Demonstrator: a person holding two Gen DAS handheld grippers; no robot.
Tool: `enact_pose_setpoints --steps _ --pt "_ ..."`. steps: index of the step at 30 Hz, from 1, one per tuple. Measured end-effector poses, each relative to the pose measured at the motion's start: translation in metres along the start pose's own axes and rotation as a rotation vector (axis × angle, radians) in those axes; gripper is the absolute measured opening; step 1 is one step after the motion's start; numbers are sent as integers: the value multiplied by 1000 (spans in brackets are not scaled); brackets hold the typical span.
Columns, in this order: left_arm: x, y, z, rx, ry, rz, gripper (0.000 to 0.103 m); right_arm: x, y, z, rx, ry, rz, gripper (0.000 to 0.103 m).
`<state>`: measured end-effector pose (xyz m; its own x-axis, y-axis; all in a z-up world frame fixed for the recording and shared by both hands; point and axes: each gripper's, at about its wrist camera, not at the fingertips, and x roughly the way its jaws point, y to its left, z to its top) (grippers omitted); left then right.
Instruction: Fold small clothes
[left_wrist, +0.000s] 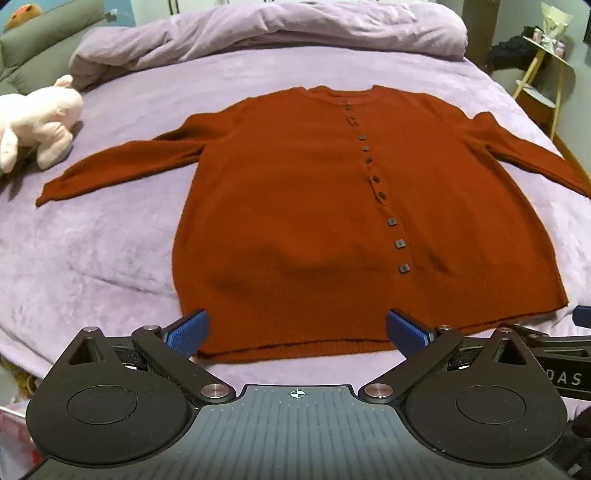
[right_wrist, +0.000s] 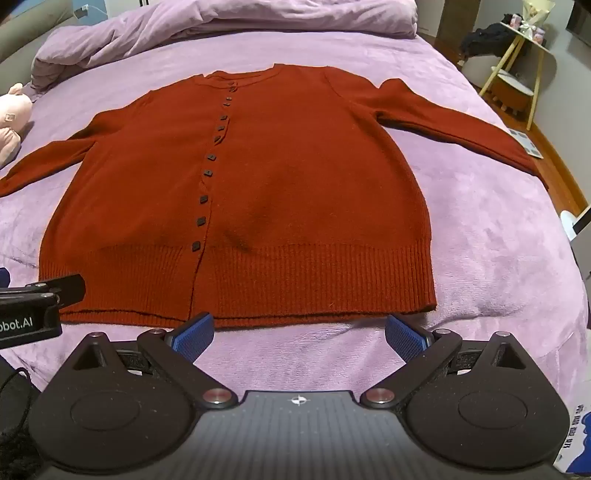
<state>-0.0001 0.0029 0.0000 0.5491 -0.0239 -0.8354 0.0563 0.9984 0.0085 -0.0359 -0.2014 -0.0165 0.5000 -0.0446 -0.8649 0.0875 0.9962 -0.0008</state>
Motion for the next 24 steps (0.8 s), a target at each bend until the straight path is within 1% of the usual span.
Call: enact_pose_setpoints --steps 12,13,14,24 --pt "-1 -5 -2 10 21 -4 103 1 -1 3 2 7 -9 99" --pt "0 -5 -2 10 23 -3 103 0 7 6 2 6 -9 99" --pt "0 -5 -2 10 25 -2 103 -2 4 2 -4 1 -2 99" --pt "-1 -5 -2 0 31 -10 103 -4 3 1 -2 -2 -2 99"
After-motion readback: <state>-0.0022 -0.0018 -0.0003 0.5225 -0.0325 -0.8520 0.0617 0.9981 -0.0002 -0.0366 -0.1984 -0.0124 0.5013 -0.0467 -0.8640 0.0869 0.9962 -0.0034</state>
